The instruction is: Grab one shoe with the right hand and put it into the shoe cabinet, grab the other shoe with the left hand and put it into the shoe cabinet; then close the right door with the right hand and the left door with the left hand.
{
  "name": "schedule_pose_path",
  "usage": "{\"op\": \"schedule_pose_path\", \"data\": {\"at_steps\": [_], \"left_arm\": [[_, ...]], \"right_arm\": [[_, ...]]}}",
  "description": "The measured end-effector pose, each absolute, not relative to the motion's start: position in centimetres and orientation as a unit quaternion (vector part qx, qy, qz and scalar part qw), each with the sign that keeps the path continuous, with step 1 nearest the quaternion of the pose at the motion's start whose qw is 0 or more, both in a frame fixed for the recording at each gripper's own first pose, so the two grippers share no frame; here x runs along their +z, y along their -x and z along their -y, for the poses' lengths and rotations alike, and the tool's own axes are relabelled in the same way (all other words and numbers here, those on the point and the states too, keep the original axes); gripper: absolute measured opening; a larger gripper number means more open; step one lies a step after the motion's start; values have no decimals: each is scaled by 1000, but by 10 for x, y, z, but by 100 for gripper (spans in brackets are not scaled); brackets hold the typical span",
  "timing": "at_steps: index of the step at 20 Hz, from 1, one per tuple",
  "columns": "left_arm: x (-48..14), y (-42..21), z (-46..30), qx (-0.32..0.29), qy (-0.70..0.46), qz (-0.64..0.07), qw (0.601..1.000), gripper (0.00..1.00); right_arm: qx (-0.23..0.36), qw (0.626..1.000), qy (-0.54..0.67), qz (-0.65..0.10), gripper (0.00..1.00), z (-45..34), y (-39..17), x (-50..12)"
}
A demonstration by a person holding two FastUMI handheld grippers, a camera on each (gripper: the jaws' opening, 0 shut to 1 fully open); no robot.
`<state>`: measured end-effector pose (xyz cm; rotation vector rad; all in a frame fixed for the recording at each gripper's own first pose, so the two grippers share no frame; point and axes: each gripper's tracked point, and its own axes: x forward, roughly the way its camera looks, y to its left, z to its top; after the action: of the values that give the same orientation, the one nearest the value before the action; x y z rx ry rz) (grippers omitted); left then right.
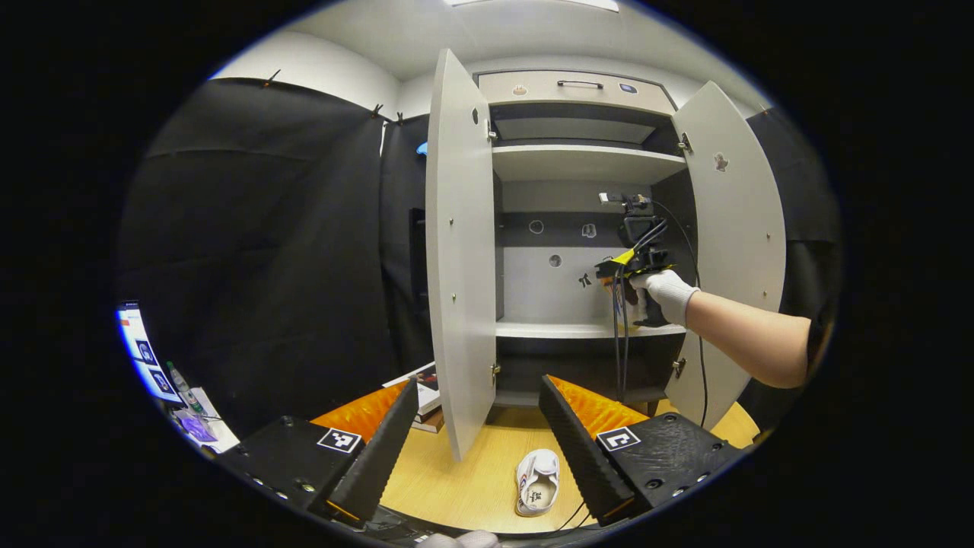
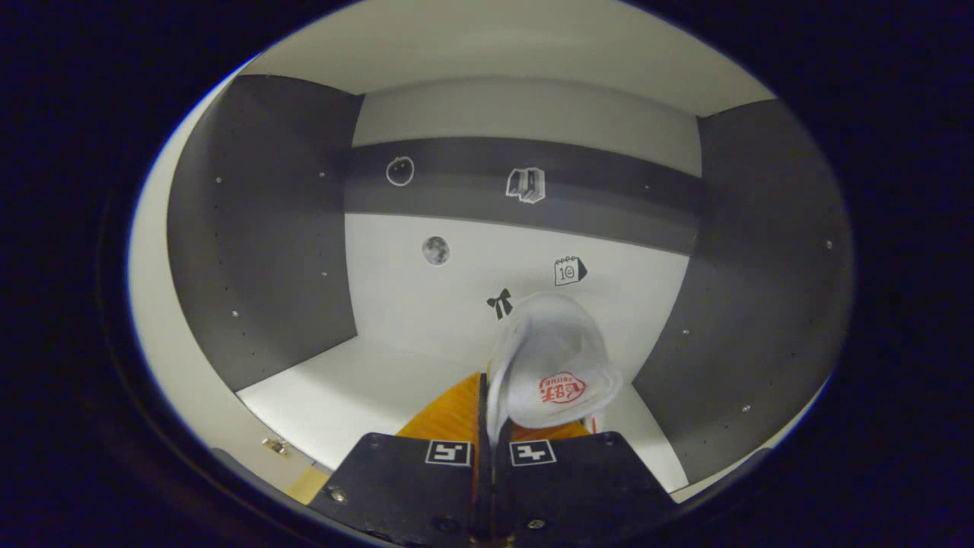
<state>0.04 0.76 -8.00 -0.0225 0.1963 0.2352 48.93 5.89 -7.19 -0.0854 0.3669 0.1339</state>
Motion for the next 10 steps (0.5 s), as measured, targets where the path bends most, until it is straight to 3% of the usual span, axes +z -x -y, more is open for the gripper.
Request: {"op": "schedule_pose_path", "data": {"at_steps": [2, 7, 9, 10], "left_arm": [[-84, -1, -6, 119, 13, -103, 987, 96], [-86, -4, -2, 120, 27, -102, 987, 96], [-85, -6, 0, 118, 30, -99, 988, 96], [-85, -6, 0, 116, 30, -98, 988, 96]], "right_arm": [[65, 975, 53, -206, 4, -59, -500, -85], [38, 966, 33, -253, 13, -45, -509, -102], [35, 963, 22, -265, 19, -39, -507, -109], [41, 964, 11, -263, 34, -40, -506, -110]]}}
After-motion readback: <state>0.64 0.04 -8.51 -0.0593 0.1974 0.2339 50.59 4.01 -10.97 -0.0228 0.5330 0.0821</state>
